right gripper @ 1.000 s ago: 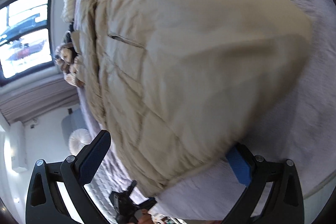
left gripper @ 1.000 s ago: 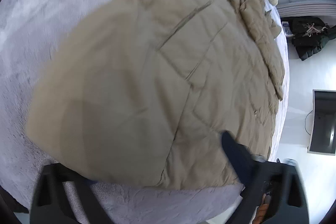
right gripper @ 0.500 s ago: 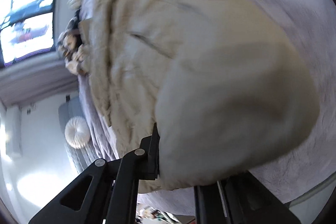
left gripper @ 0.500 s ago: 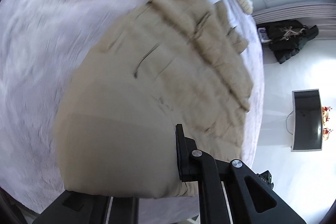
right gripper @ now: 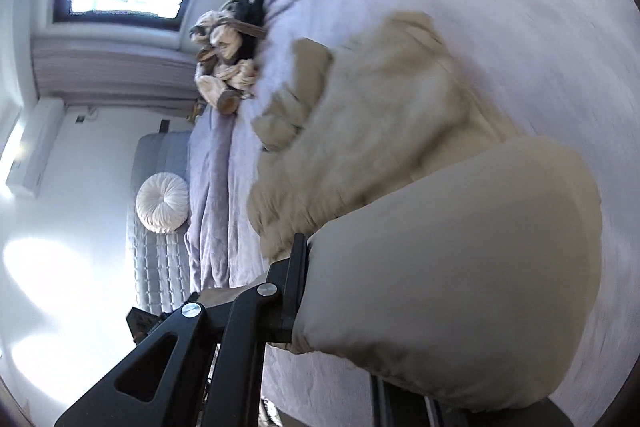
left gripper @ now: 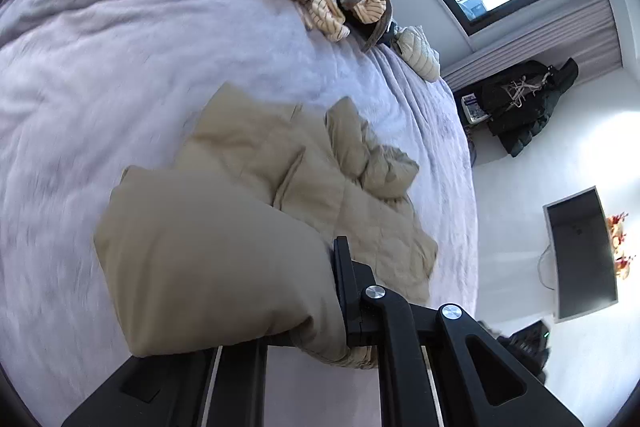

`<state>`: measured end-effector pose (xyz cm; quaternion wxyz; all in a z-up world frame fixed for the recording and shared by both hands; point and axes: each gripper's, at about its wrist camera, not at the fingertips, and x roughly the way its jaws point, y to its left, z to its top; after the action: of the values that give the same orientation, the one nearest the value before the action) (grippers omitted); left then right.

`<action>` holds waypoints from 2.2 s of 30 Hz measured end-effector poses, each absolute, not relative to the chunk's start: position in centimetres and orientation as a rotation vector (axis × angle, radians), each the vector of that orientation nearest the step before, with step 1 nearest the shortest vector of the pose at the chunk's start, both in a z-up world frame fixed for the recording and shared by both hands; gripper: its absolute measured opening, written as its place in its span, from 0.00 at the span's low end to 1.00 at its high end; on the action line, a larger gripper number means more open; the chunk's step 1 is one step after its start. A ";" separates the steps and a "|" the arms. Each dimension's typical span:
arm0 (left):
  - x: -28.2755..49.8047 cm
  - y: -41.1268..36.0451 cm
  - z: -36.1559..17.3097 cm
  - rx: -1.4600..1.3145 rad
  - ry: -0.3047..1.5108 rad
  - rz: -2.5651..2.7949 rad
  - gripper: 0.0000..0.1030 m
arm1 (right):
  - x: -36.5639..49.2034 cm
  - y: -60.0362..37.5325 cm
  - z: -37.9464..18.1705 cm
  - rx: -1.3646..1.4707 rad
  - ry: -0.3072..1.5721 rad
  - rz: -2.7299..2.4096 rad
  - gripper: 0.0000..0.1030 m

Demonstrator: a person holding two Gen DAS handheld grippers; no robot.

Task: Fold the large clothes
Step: 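Lift the hem and fold it over the coat body toward the collar with both grippers, then open both grippers and lift them off the folded coat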

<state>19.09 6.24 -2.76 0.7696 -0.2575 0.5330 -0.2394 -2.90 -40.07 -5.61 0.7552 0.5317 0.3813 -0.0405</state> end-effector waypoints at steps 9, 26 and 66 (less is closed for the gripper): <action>28.5 2.4 -8.5 -0.490 1.246 -0.463 0.13 | 8.5 -44.5 -8.1 1.138 0.885 -0.146 0.09; 32.4 -1.3 -10.1 -0.228 1.309 -0.516 0.19 | 14.2 -46.1 -12.2 1.082 0.968 -0.272 0.17; 41.4 -5.6 -18.6 0.056 1.280 -0.205 0.21 | 16.4 -53.6 -16.8 0.703 1.136 -0.597 0.02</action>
<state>41.39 -5.60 -18.56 0.7968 0.0263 0.5961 -0.0953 16.39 -53.60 -16.84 0.7440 0.3212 0.5188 -0.2725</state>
